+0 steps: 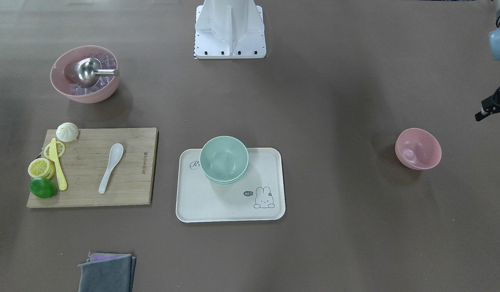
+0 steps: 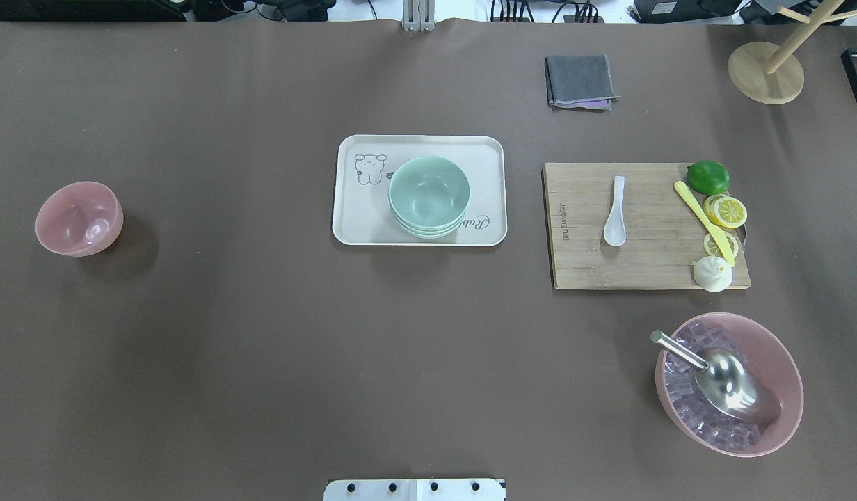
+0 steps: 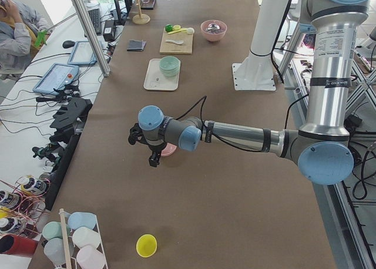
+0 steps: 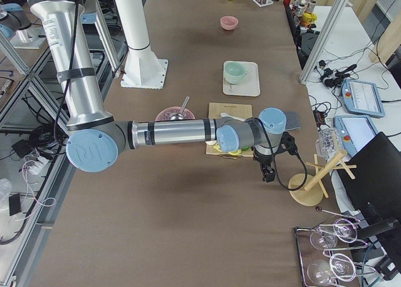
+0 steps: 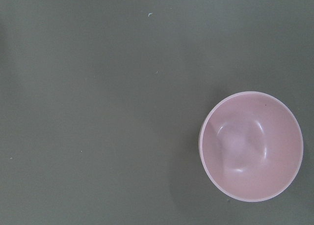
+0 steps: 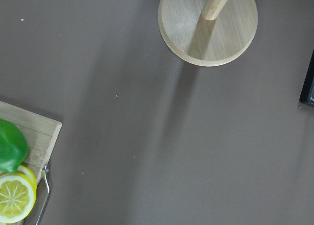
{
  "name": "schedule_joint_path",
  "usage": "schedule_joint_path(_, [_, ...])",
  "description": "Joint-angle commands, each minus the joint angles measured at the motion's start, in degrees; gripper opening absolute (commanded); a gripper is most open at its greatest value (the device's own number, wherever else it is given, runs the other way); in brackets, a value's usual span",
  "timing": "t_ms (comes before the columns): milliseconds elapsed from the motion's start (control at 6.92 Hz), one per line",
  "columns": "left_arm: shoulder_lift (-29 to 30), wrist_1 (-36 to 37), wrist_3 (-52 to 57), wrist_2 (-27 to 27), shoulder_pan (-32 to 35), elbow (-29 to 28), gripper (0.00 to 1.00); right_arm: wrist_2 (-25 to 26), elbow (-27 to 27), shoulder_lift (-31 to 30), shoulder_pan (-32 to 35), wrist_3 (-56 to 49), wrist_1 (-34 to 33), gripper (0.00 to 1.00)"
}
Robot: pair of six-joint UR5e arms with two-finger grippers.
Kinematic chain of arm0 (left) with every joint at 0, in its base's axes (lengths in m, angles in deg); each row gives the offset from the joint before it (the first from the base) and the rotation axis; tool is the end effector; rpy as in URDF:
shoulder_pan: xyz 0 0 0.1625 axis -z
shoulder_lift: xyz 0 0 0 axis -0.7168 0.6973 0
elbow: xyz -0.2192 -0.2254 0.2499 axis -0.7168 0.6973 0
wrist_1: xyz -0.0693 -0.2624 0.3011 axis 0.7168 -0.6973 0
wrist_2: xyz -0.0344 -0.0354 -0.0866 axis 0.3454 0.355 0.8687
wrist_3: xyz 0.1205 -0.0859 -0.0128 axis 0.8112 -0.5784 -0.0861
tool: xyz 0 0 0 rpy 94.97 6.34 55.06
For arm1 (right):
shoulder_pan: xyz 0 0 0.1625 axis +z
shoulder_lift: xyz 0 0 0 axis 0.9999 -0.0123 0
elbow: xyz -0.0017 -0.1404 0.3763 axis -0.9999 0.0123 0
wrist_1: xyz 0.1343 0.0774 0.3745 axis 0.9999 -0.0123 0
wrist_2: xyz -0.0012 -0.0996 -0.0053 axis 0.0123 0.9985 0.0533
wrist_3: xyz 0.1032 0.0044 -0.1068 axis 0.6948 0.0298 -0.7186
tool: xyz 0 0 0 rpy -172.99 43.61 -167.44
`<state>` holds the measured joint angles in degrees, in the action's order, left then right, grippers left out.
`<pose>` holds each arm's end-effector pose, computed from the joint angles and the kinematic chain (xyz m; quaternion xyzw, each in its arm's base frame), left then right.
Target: Stack pink bowl on green and place spoon
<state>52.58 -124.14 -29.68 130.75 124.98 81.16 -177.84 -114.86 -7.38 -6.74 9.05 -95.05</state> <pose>0.0780 -0.5061 0.5862 0.0718 0.4397 0.0972 0.8900 -0.0434 -0.5970 0.5967 0.1109 -0.3586 -0.1293 0.9178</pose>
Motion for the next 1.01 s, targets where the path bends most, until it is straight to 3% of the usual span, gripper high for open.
schedule_joint_path(0, [-0.7, -0.3, -0.2, 0.0, 0.0, 0.5, 0.98, 0.0, -2.2, -1.2, 0.1, 0.0, 0.0, 1.00])
schedule_joint_path(867, [-0.4, -0.7, -0.4, 0.1, 0.0, 0.5, 0.98, 0.0, -2.0, -2.7, 0.0, -0.1, 0.0, 1.00])
